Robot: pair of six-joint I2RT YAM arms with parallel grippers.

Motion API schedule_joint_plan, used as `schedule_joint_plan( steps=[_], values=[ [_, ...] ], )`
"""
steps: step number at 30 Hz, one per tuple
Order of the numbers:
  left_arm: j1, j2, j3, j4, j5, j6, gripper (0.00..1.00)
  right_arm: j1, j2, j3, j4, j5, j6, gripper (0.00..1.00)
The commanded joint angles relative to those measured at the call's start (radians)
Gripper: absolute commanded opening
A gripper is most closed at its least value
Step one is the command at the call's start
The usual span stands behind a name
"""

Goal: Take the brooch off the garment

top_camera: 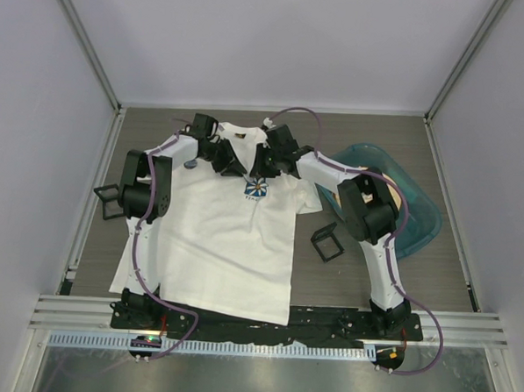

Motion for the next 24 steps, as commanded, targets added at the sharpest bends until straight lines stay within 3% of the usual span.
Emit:
schedule_joint_plan(
  steps=[1, 14, 24],
  values=[
    [-0.001, -0.044, -0.006, 0.035, 0.025, -0.002, 0.22, -0.002, 0.004, 0.058, 0.034, 0.000, 0.019, 0.21],
    [-0.002, -0.052, -0.006, 0.043, 0.035, 0.006, 0.00, -0.001, 0.053, 0.110, 0.020, 0.014, 0.048, 0.20],
    [-0.002, -0.050, -0.011, 0.050, 0.035, 0.004, 0.00, 0.001, 0.072, 0.108, 0.017, 0.016, 0.048, 0.19]
  ],
)
